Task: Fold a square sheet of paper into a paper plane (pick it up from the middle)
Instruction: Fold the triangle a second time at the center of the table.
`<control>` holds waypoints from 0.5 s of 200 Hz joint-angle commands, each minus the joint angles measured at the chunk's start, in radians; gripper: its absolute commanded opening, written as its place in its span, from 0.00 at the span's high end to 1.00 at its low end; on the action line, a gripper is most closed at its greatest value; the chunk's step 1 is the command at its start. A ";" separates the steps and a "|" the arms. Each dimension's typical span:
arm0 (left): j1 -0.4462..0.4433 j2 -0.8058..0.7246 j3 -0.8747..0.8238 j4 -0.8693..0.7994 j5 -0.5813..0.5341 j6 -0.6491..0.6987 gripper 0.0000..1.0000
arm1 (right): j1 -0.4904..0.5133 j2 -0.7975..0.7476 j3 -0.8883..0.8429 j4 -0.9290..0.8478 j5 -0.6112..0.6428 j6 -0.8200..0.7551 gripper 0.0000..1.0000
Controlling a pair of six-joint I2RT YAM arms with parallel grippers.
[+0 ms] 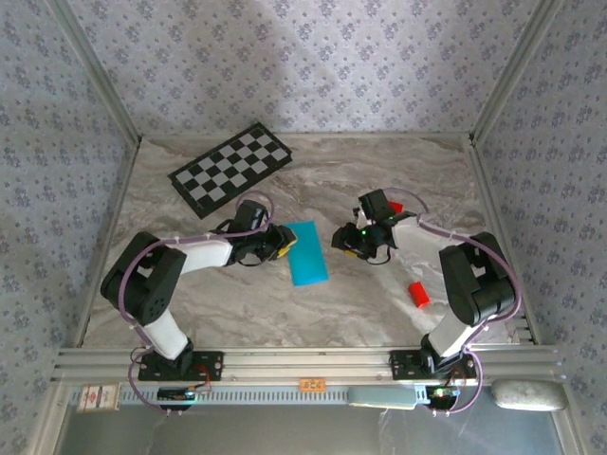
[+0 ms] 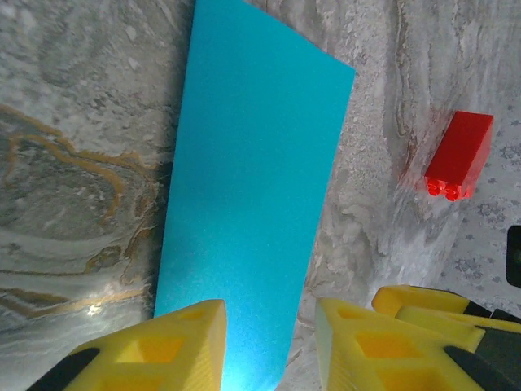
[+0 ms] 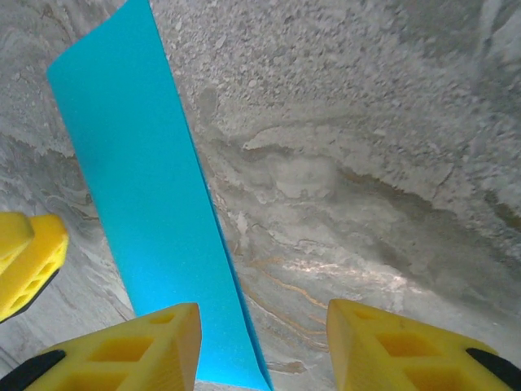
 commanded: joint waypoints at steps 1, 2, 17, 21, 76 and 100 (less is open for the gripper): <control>-0.009 0.035 0.033 0.053 0.024 -0.016 0.69 | 0.005 0.024 -0.011 0.032 -0.064 0.011 0.53; -0.009 0.036 0.033 0.055 0.025 -0.016 0.69 | 0.005 0.024 -0.011 0.032 -0.066 0.010 0.53; -0.010 0.053 0.022 0.079 0.031 -0.028 0.70 | 0.012 0.032 -0.014 0.034 -0.083 -0.001 0.54; -0.010 0.057 0.022 0.082 0.031 -0.028 0.70 | 0.014 0.035 -0.015 0.033 -0.089 -0.005 0.54; -0.010 0.111 0.020 0.010 0.008 -0.027 0.72 | 0.025 0.050 -0.025 -0.011 -0.140 -0.037 0.55; -0.010 0.124 0.009 -0.031 -0.011 -0.027 0.73 | 0.032 0.047 -0.030 -0.038 -0.150 -0.094 0.55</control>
